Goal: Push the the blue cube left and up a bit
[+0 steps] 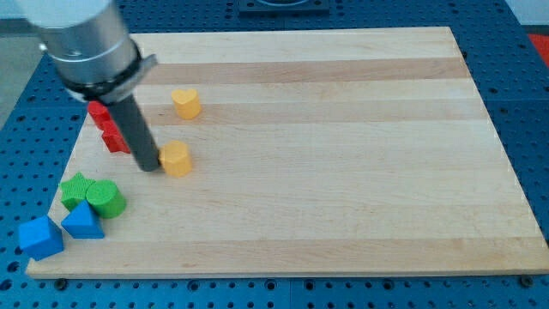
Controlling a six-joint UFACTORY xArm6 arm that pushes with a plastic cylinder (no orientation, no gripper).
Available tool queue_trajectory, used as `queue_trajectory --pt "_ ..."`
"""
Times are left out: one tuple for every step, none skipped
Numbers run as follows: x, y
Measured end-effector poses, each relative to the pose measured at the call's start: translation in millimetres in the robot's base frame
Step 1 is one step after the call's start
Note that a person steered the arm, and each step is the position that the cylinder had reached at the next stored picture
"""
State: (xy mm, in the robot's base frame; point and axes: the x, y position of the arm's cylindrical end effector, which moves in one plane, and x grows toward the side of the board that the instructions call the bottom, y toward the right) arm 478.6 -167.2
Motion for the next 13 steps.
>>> queue_trajectory --pt "20 49" --pt "79 59" --pt "140 29" --pt "140 29" --pt "140 11" --pt "139 -59" --pt "139 -89" --pt "139 -88" --pt "139 -90" --pt "140 -110" --pt "139 -133" --pt "139 -134" --pt "138 -133"
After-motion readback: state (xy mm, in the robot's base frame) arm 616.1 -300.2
